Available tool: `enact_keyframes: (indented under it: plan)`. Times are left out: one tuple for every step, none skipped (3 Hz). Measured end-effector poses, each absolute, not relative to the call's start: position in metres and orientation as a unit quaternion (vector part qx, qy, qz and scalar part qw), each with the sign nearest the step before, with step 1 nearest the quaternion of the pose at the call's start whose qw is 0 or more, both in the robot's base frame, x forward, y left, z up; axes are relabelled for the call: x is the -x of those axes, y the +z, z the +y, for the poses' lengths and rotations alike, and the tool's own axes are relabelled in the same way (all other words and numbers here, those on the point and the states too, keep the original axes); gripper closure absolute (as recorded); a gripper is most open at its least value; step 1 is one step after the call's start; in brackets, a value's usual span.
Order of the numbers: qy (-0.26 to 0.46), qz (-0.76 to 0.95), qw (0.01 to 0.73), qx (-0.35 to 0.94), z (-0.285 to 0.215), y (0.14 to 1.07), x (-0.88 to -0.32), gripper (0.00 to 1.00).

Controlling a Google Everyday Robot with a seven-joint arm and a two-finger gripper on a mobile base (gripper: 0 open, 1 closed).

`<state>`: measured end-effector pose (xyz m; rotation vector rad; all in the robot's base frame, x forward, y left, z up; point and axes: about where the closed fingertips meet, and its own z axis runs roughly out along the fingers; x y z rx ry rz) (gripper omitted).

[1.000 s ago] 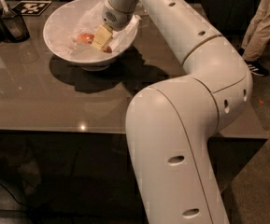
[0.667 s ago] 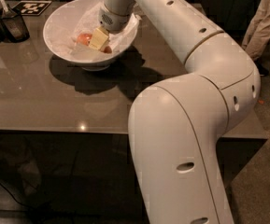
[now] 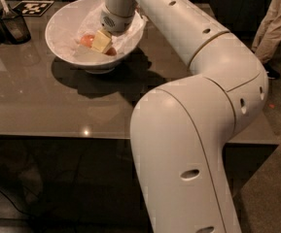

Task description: Pick apple from white bowl

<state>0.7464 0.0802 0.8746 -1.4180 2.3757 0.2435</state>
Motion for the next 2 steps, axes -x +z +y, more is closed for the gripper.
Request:
enact_keyframes:
  plan:
    - [0.081,0.848,0.166,0.497,0.0818,0.8606,-0.752,0.0]
    - [0.083,0.85,0.158,0.495,0.0822,0.8539,-0.7555,0.0]
